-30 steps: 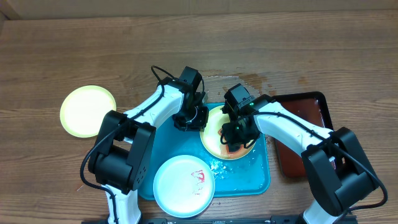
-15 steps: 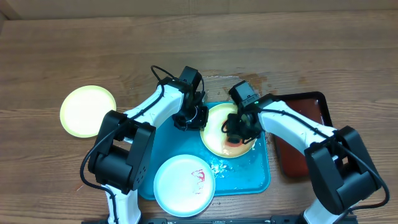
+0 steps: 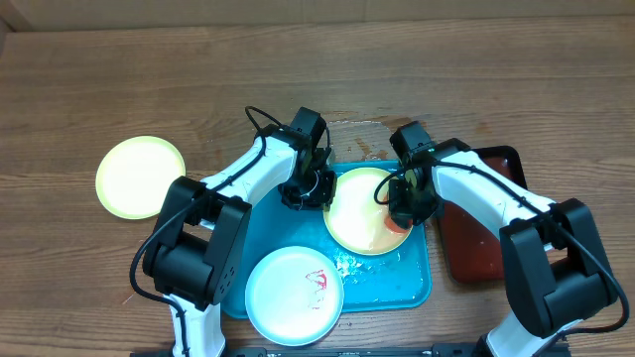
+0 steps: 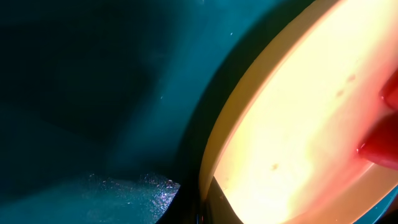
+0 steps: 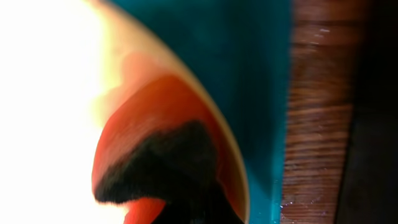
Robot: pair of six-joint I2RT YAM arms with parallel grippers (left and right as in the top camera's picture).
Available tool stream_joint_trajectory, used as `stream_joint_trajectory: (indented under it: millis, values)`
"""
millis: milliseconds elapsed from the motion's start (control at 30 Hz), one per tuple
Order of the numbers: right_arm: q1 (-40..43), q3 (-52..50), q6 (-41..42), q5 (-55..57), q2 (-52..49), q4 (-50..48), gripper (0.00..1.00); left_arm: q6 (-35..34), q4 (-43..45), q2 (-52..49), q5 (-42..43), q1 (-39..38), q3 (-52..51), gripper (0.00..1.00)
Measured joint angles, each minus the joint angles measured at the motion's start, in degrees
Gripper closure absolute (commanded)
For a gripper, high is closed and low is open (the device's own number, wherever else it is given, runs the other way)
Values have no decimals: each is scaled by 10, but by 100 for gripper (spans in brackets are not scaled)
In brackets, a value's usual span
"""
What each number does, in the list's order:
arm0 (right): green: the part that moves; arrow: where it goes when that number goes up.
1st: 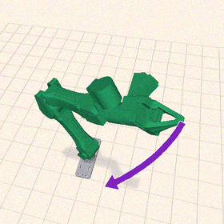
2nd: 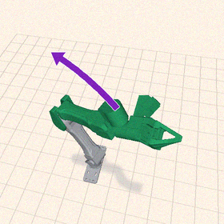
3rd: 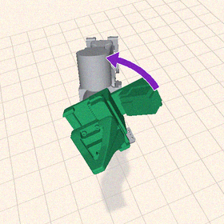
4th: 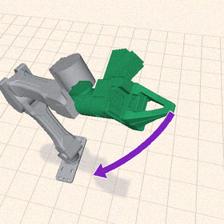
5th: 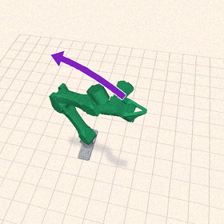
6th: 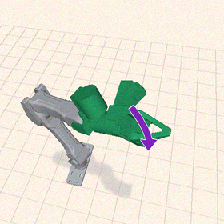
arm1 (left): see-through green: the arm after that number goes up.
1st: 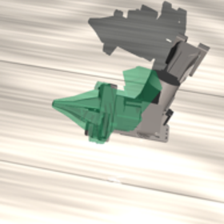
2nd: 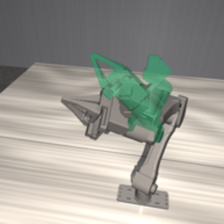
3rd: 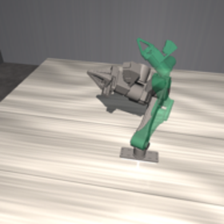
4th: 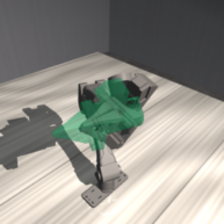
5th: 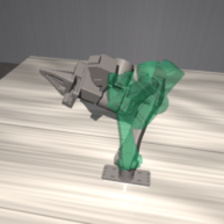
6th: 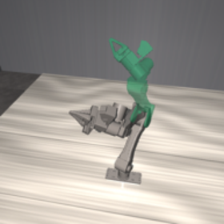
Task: Clean dirty plates on tray and stack at the side
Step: 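Scrub the yellow plate with the sponge while the left gripper holds it, then keep scrubbing the yellow plate with the right gripper's sponge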
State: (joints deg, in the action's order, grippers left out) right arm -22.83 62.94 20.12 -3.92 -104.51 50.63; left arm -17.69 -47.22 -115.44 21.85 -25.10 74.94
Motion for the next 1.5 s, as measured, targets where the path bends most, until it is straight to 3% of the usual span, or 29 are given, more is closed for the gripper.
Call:
stream_joint_trajectory:
  millis: [400,767,1200,1500]
  values:
    - [-25,-12,-61,-75,-5,-141,96,0,-12,0,-6,3,0,96]
    - [-23,3,-58,-94,-36,-170,96,-1,-23,0,-16,9,0,96]
    - [-8,71,33,-2,-58,2,96,-2,-14,0,-4,2,0,96]
    - [2,75,31,48,-58,93,96,-7,-9,-1,9,-8,0,96]
